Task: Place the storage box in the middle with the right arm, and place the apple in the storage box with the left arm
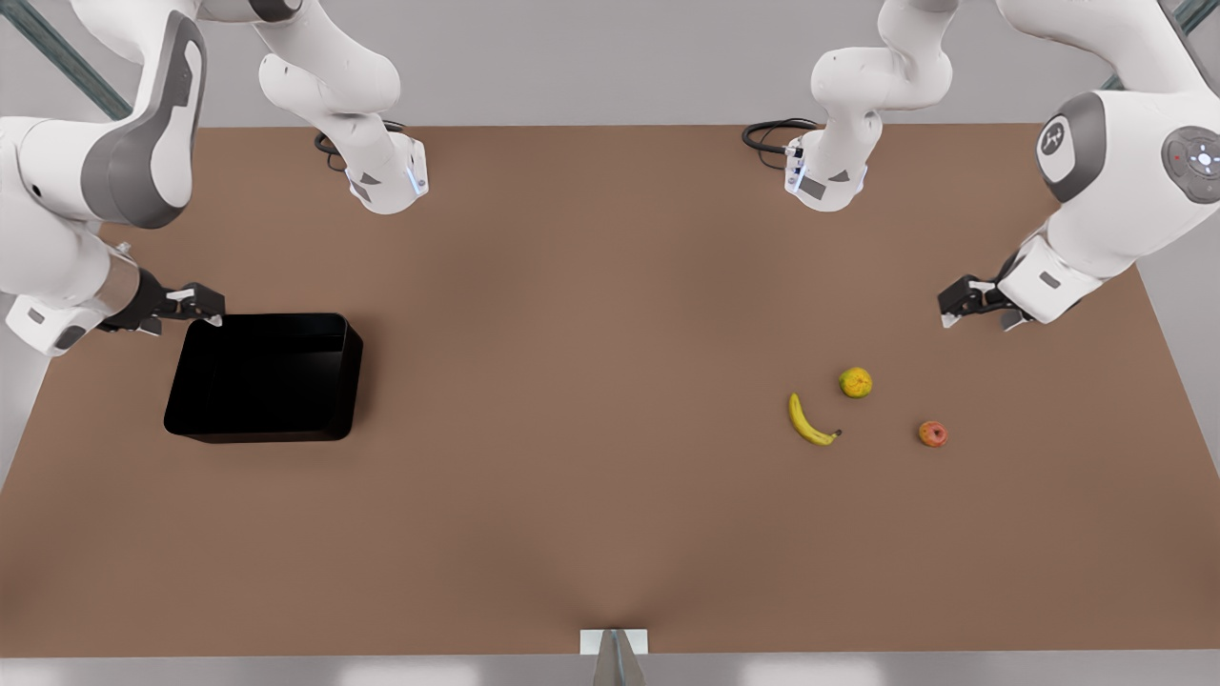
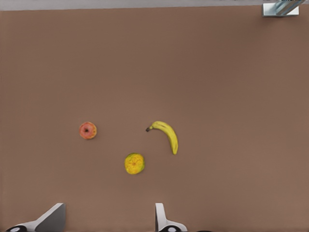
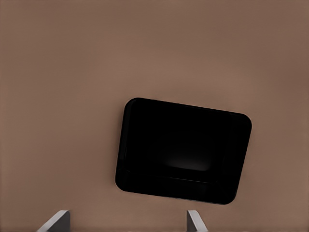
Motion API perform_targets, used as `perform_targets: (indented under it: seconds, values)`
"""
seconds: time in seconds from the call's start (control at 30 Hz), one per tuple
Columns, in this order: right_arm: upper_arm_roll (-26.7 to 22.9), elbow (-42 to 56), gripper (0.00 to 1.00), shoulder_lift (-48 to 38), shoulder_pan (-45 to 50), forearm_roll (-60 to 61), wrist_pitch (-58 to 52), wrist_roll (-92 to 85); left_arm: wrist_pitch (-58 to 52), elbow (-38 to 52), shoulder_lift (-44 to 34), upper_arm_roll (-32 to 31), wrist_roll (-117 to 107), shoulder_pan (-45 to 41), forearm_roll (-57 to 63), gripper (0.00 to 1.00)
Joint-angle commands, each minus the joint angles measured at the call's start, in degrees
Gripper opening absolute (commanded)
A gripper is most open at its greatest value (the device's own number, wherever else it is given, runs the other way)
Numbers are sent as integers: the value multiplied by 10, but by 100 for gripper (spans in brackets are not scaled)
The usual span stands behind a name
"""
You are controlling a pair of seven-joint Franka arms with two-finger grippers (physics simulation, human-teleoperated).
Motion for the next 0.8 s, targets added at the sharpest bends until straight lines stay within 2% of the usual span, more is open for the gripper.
perform_targets:
  seconds: [0.0, 0.07, 0.1, 0.17, 0.2, 0.27, 0.33, 0.4, 0.53, 0.6, 0.77]
  values:
    - [0, 0, 100, -1, -1, 0, 0, 0, 0, 1, -1, 0, 0, 7, 2, 100]
    - [0, -8, 100, 9, -14, -2, 3, -1, -5, 2, 6, 0, 1, 8, -4, 100]
    - [0, -9, 100, 42, -51, -2, 11, -20, -4, 4, 15, -4, -5, 10, -6, 100]
    - [0, -133, 100, 52, -113, -25, 150, -76, -10, 30, 87, -7, -107, 29, -47, 100]
    - [-1, -161, 100, 54, -123, -25, 177, -76, -15, 48, 125, -10, -155, 31, -51, 100]
    - [-11, -233, 100, 55, -130, -23, 249, -73, -34, 84, 197, -2, -324, 43, -143, 100]
    - [-12, -275, 100, 62, -135, -23, 320, -77, -27, 83, 243, 25, -386, 63, -274, 100]
    - [-42, -273, 100, 102, -134, -7, 348, -112, -19, 78, 287, 66, -454, 91, -434, 100]
    - [-87, -270, 100, 119, -135, 2, 360, -159, -26, 75, 383, 91, -462, 137, -627, 100]
    - [-110, -265, 100, 138, -134, 24, 365, -178, -27, 75, 412, 92, -468, 140, -638, 100]
    - [-129, -259, 100, 177, -133, 25, 384, -198, -48, 65, 447, 108, -498, 164, -633, 100]
